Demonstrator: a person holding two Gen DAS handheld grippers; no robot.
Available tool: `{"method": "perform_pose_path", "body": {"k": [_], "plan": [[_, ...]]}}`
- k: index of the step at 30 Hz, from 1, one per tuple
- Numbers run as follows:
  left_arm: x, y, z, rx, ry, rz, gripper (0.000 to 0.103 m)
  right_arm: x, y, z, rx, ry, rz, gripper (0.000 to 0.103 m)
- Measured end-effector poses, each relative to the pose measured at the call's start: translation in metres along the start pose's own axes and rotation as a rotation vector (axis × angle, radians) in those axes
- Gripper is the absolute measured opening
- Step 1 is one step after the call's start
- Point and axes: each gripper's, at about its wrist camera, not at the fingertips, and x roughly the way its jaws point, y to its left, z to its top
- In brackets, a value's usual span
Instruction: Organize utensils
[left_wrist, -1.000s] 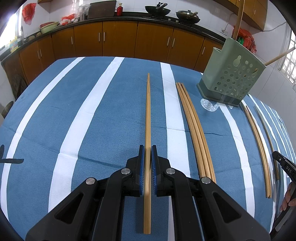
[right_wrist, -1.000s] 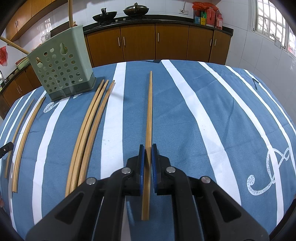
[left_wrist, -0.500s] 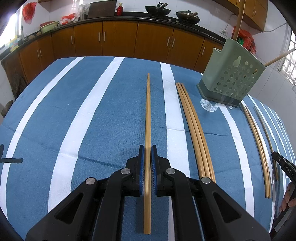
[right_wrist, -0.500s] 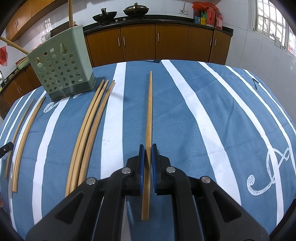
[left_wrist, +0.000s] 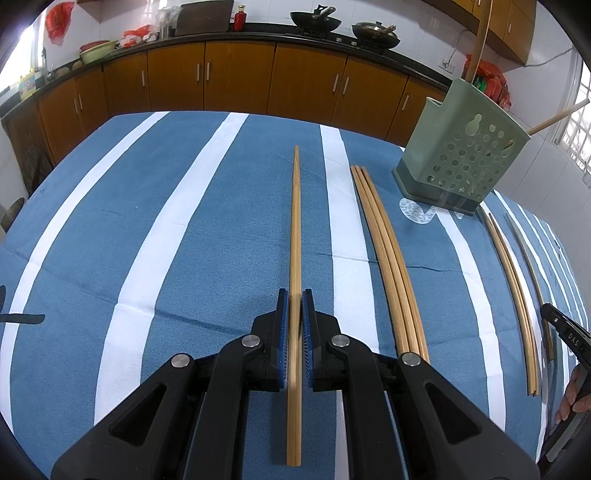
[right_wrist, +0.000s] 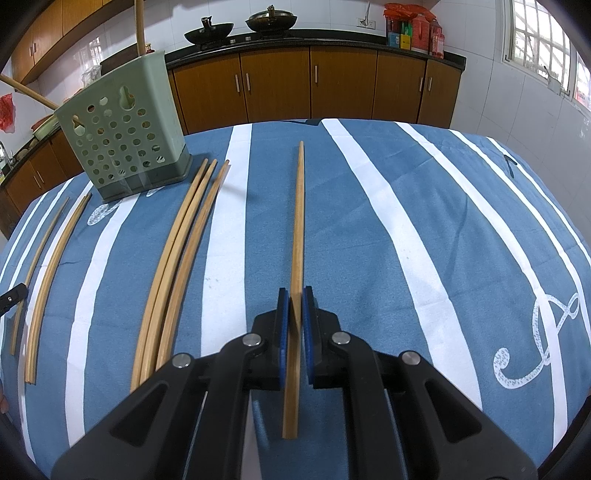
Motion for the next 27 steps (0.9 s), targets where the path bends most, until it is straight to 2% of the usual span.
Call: {"method": "perform_pose_path", "body": {"k": [7,8,11,13,17,24,27], "plan": [[-0.006,-0.004,-0.009,0.05,0.007,0.02,0.008,-0.006,-0.004,-0.007,0.029,0.002,0.034,0.012],[-0.006,-0.004,-0.009,0.049,0.007,0.019,0.008,-0.006,-0.006,-0.007,0.034,0.002,0.039,0.009],[-0.007,-0.003,-0.009,0.056,0.009,0.021,0.008,-0.008,-0.01,-0.007,0.041,0.004,0.048,0.008],[-0.012,-0.003,-0.008,0.051,0.004,0.015,0.007,-0.018,-0.012,-0.006,0.048,-0.028,0.052,0.008],[-0.037,-0.002,0.002,0.043,-0.072,-0.006,0.007,-0.044,-0.019,0.005,0.055,-0.115,0.053,0.008],[-0.091,-0.004,0.041,0.03,-0.248,-0.039,0.007,-0.098,-0.021,0.039,0.054,-0.302,0.057,0.008],[-0.104,-0.004,0.057,0.023,-0.298,-0.046,0.007,-0.112,-0.022,0.05,0.052,-0.354,0.062,0.008]]}}
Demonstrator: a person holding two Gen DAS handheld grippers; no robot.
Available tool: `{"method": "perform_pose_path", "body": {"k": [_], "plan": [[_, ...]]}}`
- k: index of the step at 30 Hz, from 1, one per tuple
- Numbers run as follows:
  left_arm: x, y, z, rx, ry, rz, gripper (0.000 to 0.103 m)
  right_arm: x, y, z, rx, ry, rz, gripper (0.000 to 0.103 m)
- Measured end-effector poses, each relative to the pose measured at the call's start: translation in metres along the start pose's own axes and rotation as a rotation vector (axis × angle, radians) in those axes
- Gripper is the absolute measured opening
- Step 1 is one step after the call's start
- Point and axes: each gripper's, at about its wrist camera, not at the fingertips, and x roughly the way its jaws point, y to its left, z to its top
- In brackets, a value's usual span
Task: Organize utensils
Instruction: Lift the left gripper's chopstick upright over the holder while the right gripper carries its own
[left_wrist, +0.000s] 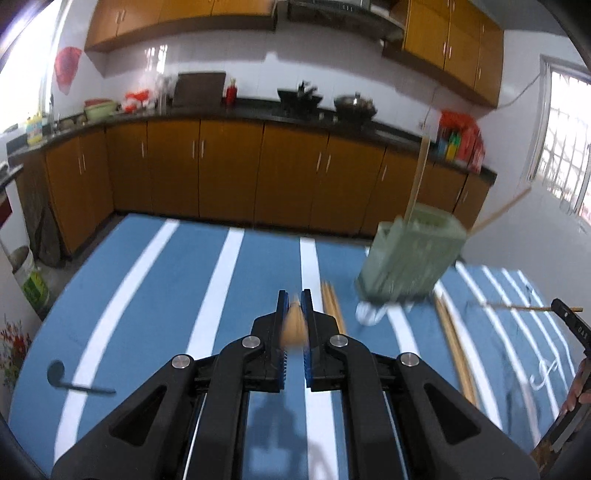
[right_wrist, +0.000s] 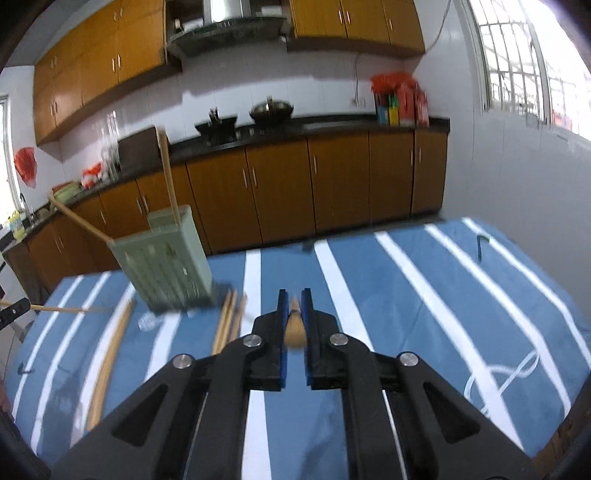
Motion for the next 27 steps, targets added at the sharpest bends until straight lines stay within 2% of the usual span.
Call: {"method": "perform_pose_path", "body": {"k": [8,15,18,24,27], "plan": [[-0.02,-0.012,0.038,0.024,-0.072,-0.041,0.007,-0.023,0.01,0.049,0.021,-0.108,0.087,0.008],[-0.043,-0.046,0.056,0.088,-0.123,-0.121,0.007,-0.056,0.028,0.088,0.033,-0.185,0.261,0.008],[-0.05,-0.062,0.061,0.104,-0.137,-0.168,0.007,-0.065,0.039,0.103,0.031,-0.231,0.307,0.008],[-0.053,-0.083,0.077,0.089,-0.212,-0.216,0.007,-0.073,0.062,0.126,0.016,-0.312,0.332,0.008],[-0.05,-0.095,0.092,0.091,-0.278,-0.202,0.007,-0.07,0.075,0.139,0.005,-0.361,0.324,0.008]]}}
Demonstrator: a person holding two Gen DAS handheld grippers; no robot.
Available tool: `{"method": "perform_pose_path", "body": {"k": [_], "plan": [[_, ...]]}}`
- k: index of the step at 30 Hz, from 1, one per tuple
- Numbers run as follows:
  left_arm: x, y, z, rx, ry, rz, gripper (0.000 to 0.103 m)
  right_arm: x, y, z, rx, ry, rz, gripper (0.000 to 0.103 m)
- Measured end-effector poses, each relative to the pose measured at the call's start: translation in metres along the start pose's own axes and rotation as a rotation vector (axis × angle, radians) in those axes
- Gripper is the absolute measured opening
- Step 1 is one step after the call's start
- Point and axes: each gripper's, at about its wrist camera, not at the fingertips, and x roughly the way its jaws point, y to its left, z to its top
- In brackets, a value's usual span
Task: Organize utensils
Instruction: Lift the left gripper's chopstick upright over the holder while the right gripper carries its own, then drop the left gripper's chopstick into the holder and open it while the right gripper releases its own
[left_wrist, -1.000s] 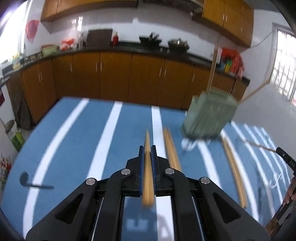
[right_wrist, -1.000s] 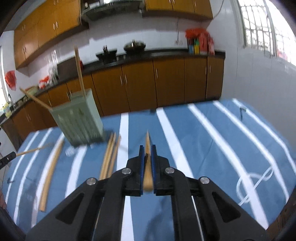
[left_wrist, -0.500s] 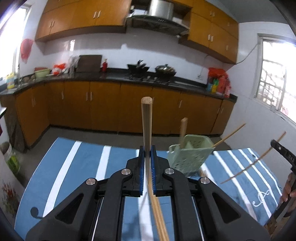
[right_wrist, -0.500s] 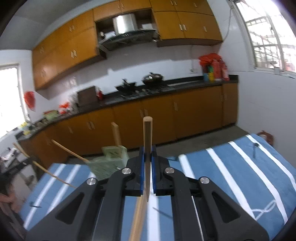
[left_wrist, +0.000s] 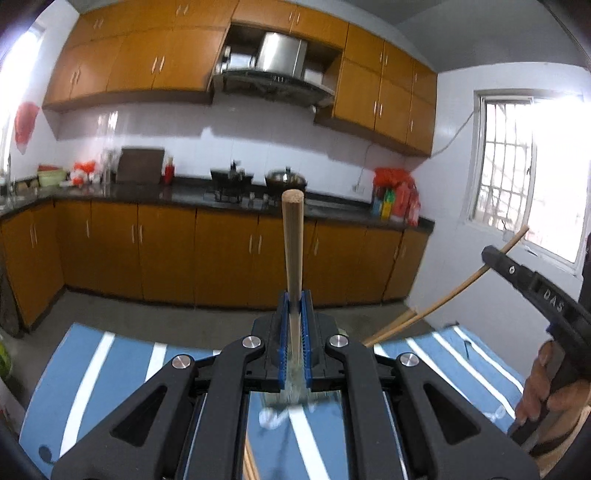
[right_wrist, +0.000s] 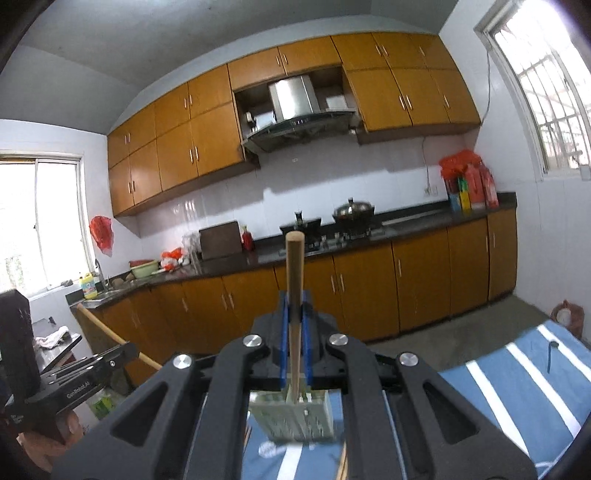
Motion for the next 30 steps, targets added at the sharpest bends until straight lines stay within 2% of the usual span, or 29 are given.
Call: {"method": "perform_pose_path", "body": {"k": [3,5,9,16,18,19,20,21,23,27,30], "plan": [[0.013,-0.006,0.006,0.019,-0.028,0.026,0.007,0.013,0.006,0.004,-0.019,-0.022,-0.019,0.008],[0.03,-0.008,0.003,0.022,-0.009,0.034,0.007,0.028,0.006,0.001,-0.022,-0.011,-0.026,0.008],[0.059,-0.006,-0.01,0.02,0.047,0.05,0.007,0.063,0.004,-0.017,-0.03,0.063,-0.046,0.008],[0.08,0.002,-0.028,-0.025,0.139,0.01,0.007,0.096,0.001,-0.047,-0.034,0.167,-0.059,0.01],[0.079,0.003,-0.029,-0.037,0.145,0.003,0.008,0.098,-0.001,-0.051,-0.024,0.175,-0.059,0.013],[0.079,0.004,-0.028,-0.038,0.143,0.002,0.009,0.098,0.0,-0.051,-0.023,0.177,-0.059,0.019],[0.077,0.004,-0.027,-0.038,0.139,0.003,0.014,0.097,0.0,-0.051,-0.018,0.173,-0.061,0.023],[0.074,0.004,-0.026,-0.041,0.132,0.004,0.024,0.096,0.001,-0.051,-0.017,0.17,-0.062,0.023],[0.07,0.005,-0.023,-0.048,0.115,0.003,0.036,0.091,0.001,-0.049,-0.017,0.159,-0.062,0.024],[0.061,0.004,-0.016,-0.055,0.089,0.007,0.036,0.072,0.002,-0.043,-0.02,0.122,-0.06,0.026],[0.037,0.01,-0.011,-0.073,0.041,0.003,0.036,0.045,-0.003,-0.041,-0.02,0.089,-0.068,0.028]]}}
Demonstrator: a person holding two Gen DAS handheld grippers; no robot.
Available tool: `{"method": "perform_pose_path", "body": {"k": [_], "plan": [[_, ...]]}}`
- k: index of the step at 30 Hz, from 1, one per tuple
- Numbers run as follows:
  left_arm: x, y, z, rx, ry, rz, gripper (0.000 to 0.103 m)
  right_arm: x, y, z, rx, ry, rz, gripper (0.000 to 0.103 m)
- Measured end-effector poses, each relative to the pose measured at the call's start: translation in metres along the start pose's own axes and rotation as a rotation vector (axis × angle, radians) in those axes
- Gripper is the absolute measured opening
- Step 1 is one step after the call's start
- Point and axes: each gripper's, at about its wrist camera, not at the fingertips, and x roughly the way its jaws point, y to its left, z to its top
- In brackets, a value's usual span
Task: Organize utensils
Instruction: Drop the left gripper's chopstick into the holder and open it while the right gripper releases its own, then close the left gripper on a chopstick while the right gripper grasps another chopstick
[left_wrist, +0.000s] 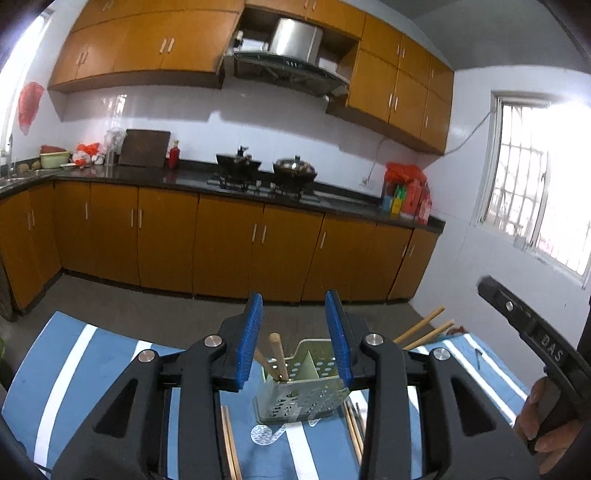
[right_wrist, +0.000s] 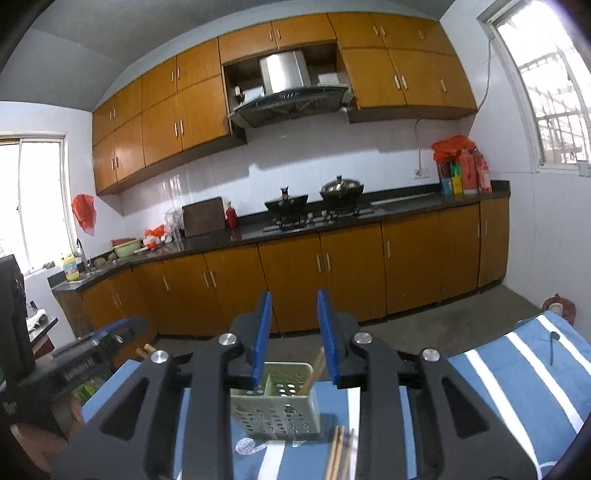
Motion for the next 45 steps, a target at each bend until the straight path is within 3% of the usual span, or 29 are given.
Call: {"method": "perform_pose_path", "body": {"k": [4,6,9,12,16,24,26,33,45], "plan": [[-0.032,0.013,-0.009,-0.022,-0.038,0.007,0.036,-0.028,-0.019,-0.022,0.011,0.024,-0.042,0.032],[-0.039,0.024,-0.022,-0.028,-0.015,0.044,0.036,-0.029,-0.034,-0.051,0.022,0.107,-0.084,0.032],[-0.032,0.043,-0.061,-0.009,0.097,0.127,0.036,-0.013,-0.057,-0.11,0.068,0.311,-0.115,0.032],[-0.013,0.059,-0.103,-0.013,0.253,0.163,0.036,0.004,-0.071,-0.171,0.127,0.512,-0.094,0.023],[-0.005,0.066,-0.146,-0.005,0.378,0.149,0.036,0.012,-0.062,-0.21,0.123,0.61,-0.073,0.022],[0.0,0.067,-0.179,-0.033,0.461,0.132,0.036,0.03,-0.044,-0.225,0.064,0.665,-0.07,0.017],[0.002,0.064,-0.183,-0.028,0.474,0.131,0.034,0.029,-0.041,-0.228,0.023,0.662,-0.088,0.009],[0.009,0.058,-0.199,-0.008,0.523,0.125,0.024,0.027,-0.069,-0.223,0.06,0.633,-0.23,0.008],[0.019,0.047,-0.21,0.042,0.567,0.131,0.016,0.026,-0.078,-0.222,0.062,0.632,-0.236,0.008]]}}
